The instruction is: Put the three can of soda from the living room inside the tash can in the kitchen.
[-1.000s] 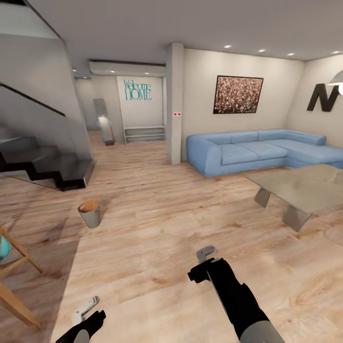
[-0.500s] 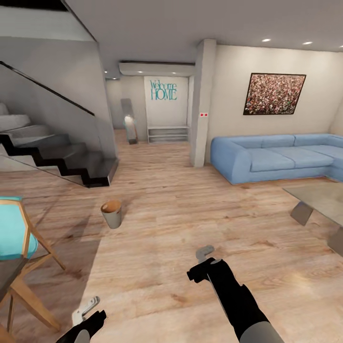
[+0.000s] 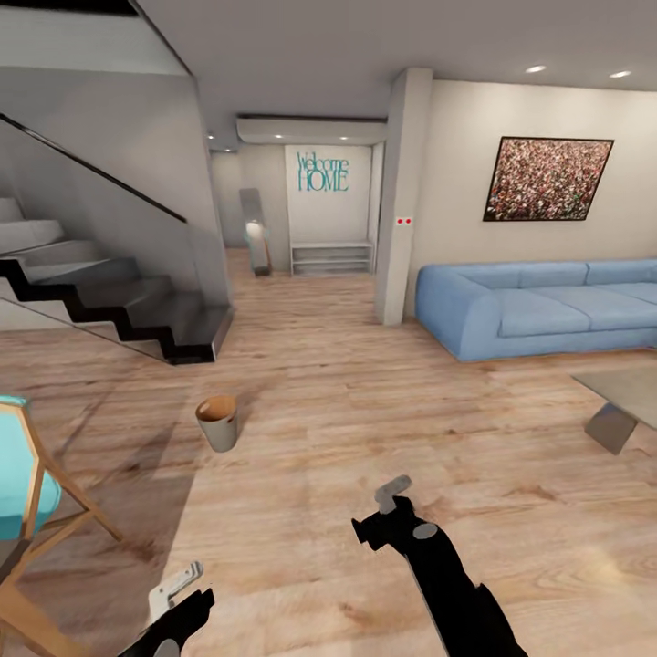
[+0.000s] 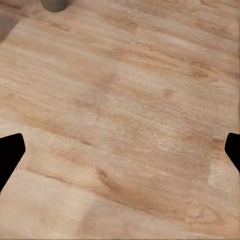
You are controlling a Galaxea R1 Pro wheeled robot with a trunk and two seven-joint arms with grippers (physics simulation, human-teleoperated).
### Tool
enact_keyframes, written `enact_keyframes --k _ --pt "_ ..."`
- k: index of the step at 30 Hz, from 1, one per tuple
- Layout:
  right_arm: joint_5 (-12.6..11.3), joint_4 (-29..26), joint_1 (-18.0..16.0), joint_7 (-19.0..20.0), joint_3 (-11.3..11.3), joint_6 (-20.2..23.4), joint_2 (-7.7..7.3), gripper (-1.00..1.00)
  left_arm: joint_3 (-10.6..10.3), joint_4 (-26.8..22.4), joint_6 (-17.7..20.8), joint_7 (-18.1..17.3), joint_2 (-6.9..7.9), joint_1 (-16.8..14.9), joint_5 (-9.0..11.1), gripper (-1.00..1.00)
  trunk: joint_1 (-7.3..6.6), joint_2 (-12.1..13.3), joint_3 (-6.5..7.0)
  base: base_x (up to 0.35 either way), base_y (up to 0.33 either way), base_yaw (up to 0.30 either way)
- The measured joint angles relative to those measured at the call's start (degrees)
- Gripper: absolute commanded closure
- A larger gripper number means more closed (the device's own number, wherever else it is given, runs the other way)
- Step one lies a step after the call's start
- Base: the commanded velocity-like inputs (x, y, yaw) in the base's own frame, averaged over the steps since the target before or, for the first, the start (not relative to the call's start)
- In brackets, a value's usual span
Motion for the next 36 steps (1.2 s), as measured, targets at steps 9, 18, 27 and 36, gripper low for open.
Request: enact_keyframes --k 9,18,27,36 --pt "-0.28 -1.80 0.68 0.03 -0.02 7.98 0.09 -1.00 0.19 0.26 0.08 0.02 0.10 0.29 0.22 -1.00 0.00 0.00 0.00 0.345 0.085 0.112" --pt "-0.28 -0.26 0.05 0.09 -0.21 9.58 0.33 -1.00 0.13 0.91 0.17 0.05 0.08 0.31 0.06 -1.00 0.00 0.00 -0.17 0.345 0.021 0.281" --pt "-0.32 4.07 -2.54 -0.07 -0.34 9.58 0.46 -1.00 0.09 1.40 0.17 0.12 0.02 0.23 0.00 -1.00 0.00 0.00 -0.40 0.343 -0.069 0.288" --pt "-0.45 4.74 -2.84 0.06 -0.40 9.54 0.44 -1.00 0.03 1.95 0.17 0.09 0.02 0.13 -0.01 -1.00 0.00 0.00 -0.67 0.328 -0.176 0.241"
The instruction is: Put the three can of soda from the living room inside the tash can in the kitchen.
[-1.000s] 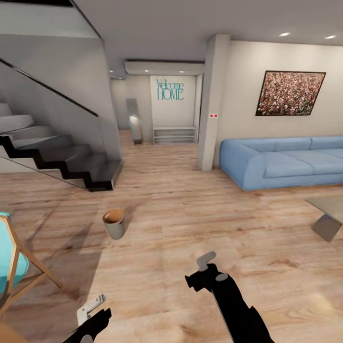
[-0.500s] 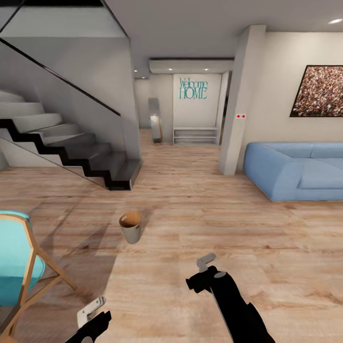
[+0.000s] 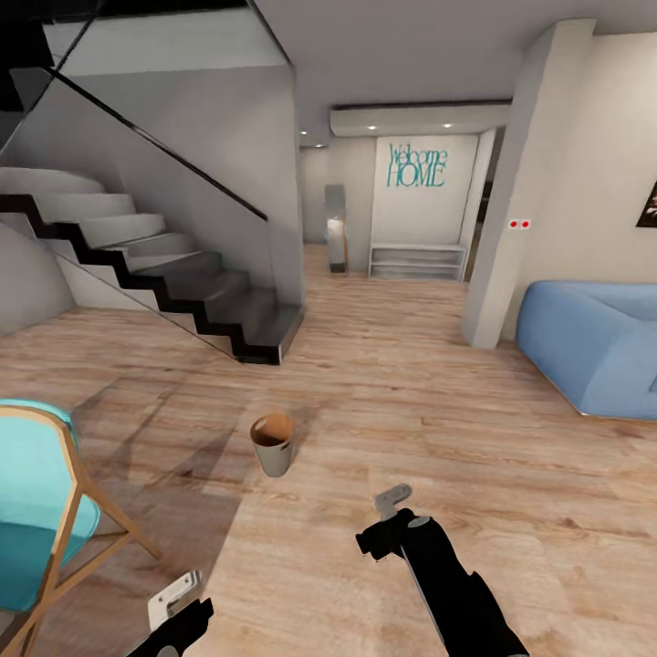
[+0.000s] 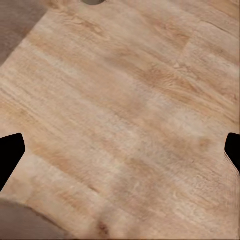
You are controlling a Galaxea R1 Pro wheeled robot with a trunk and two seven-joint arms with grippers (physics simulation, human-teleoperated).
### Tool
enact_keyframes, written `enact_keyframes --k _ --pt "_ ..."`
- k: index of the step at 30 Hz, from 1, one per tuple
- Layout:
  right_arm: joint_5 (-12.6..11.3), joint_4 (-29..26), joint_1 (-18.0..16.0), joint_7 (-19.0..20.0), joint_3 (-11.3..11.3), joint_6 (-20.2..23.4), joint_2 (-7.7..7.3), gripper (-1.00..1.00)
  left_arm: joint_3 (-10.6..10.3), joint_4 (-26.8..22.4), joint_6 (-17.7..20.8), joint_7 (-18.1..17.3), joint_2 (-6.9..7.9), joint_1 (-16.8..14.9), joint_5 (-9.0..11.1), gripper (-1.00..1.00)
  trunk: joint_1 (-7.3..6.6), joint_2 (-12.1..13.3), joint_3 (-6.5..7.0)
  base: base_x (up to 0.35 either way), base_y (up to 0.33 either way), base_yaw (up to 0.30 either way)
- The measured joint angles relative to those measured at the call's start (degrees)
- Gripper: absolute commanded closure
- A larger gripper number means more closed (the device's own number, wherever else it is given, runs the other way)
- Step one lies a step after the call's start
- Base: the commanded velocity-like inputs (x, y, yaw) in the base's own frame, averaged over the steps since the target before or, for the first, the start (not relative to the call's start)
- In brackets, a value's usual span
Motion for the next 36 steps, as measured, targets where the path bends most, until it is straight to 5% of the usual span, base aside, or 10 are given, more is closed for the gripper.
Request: enact_keyframes --k 16,22,36 --pt "0.17 1.72 -0.19 -0.13 0.14 -0.05 0.08 -1.00 0.07 0.13 0.02 -0.04 0.00 -0.01 0.00 -1.00 0.00 0.00 -0.05 0.341 -0.040 0.015" --pt "-0.06 10.21 -5.58 -0.34 -0.12 0.19 0.20 -1.00 0.08 0.23 0.08 -0.04 0.00 -0.06 0.02 -1.00 0.00 0.00 -0.05 0.346 0.000 0.222" --pt "-0.70 12.68 -7.19 -0.31 -0.27 0.09 0.16 -1.00 0.02 0.39 0.09 0.02 0.00 -0.08 0.00 -1.00 0.00 0.00 -0.05 0.346 -0.006 0.242"
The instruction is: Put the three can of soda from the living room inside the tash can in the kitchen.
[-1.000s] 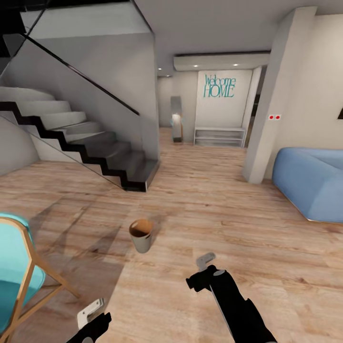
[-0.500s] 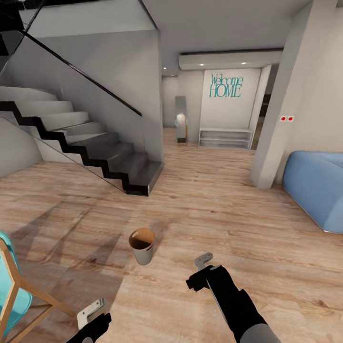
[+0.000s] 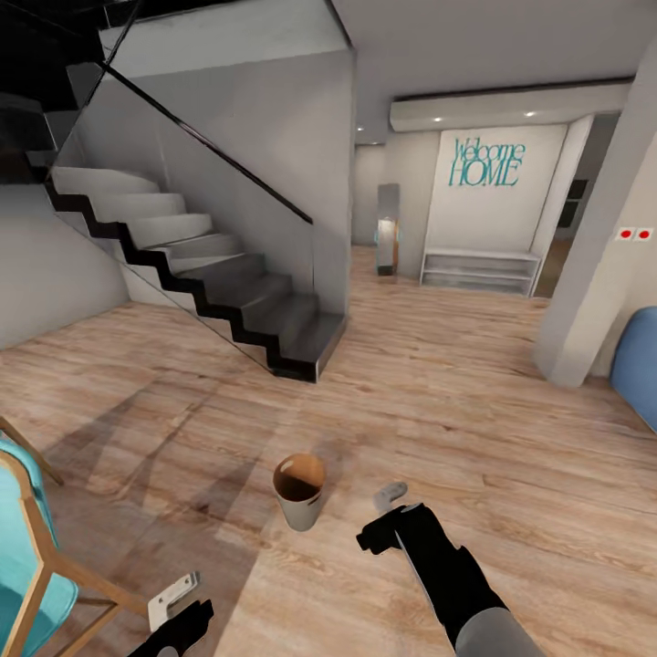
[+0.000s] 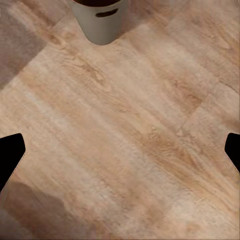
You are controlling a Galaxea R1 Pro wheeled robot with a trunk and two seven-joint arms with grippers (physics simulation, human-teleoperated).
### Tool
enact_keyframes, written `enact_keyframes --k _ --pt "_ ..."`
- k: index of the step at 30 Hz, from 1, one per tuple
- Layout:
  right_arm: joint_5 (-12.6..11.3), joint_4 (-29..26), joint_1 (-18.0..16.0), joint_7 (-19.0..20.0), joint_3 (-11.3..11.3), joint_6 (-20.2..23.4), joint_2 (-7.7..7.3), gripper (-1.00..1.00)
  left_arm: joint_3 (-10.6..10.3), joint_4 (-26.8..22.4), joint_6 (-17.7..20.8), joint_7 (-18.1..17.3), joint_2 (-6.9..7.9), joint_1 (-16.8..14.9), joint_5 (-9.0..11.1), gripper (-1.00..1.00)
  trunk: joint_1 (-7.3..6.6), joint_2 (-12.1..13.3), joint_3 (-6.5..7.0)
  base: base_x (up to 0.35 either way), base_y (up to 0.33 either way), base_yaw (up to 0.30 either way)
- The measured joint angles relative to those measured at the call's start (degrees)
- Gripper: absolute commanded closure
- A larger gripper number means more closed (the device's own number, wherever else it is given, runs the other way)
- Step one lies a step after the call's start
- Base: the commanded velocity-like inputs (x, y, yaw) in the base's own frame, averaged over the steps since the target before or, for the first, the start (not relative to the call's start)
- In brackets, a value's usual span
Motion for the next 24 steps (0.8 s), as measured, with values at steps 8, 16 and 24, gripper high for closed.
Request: enact_keyframes --k 8,16,24 --pt "-0.40 -4.66 0.71 0.19 0.12 -0.76 -0.43 -1.00 -0.25 0.02 -0.02 0.10 0.00 0.00 -0.07 -1.00 0.00 0.00 0.00 0.346 -0.095 0.028" --pt "-0.17 -5.91 1.05 0.21 0.47 -0.91 -0.22 -1.00 -0.37 0.00 -0.01 0.11 0.00 0.00 -0.09 -1.00 0.00 0.00 0.00 0.346 -0.121 0.002" --pt "-0.08 -5.50 1.09 0.13 0.71 -0.47 -0.02 -1.00 -0.15 0.02 -0.01 0.03 0.00 0.00 -0.09 -1.00 0.00 0.00 0.00 0.346 -0.123 0.049"
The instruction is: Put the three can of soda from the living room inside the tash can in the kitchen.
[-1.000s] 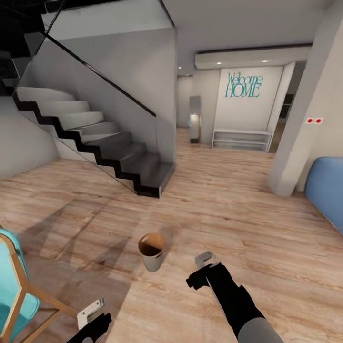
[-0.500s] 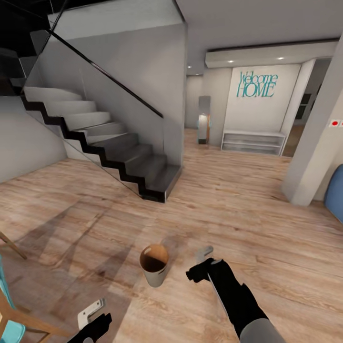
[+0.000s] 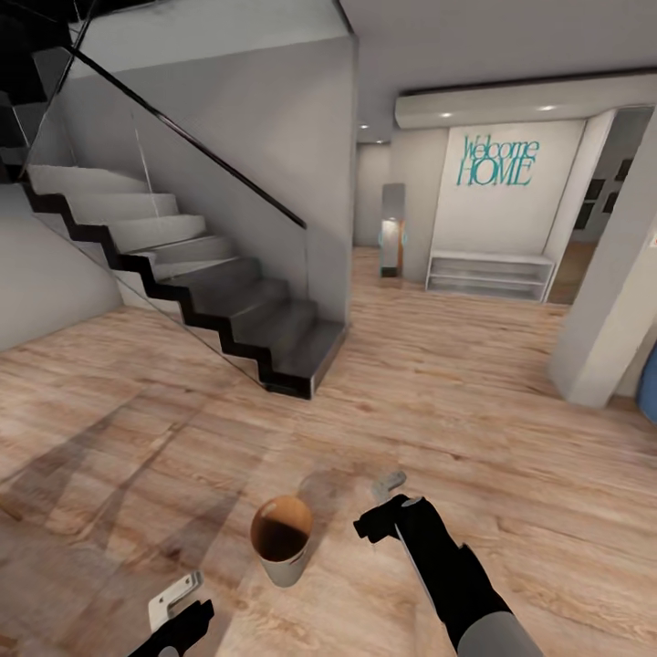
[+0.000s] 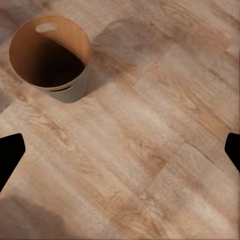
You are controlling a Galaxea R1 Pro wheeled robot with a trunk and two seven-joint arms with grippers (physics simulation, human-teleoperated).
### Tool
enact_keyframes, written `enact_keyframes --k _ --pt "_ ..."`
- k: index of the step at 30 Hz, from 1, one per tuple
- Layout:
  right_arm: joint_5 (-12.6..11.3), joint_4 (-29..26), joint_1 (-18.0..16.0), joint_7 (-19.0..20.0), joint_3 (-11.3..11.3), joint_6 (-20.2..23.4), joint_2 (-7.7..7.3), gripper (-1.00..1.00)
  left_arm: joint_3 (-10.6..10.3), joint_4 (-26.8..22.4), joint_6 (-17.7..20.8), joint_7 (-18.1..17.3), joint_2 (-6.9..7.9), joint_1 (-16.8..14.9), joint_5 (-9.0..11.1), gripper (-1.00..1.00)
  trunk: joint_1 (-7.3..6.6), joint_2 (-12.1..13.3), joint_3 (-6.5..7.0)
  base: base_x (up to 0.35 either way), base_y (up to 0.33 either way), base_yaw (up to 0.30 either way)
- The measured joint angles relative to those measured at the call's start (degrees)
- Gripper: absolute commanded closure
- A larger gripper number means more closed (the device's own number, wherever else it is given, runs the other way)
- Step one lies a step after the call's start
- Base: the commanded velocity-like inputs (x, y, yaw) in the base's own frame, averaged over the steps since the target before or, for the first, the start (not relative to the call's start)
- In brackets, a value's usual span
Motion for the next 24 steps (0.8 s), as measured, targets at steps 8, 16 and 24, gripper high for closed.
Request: enact_keyframes --k 8,16,24 --pt "-0.05 4.09 -0.39 -0.39 -0.13 0.22 0.06 -1.00 0.10 0.00 0.00 0.00 0.00 0.00 0.07 -1.00 0.00 0.00 0.00 0.346 -0.076 0.261" --pt "-0.08 5.11 -0.59 -0.52 -0.26 0.24 0.07 -1.00 0.12 -0.01 0.49 -0.23 0.01 0.00 0.09 -1.00 0.00 0.00 0.00 0.318 -0.009 0.292" --pt "-0.20 7.35 -1.11 -0.56 -0.45 0.36 0.31 -1.00 1.40 0.00 9.90 0.20 0.06 -2.74 0.27 -1.00 0.00 0.00 0.00 0.058 -0.001 0.296"
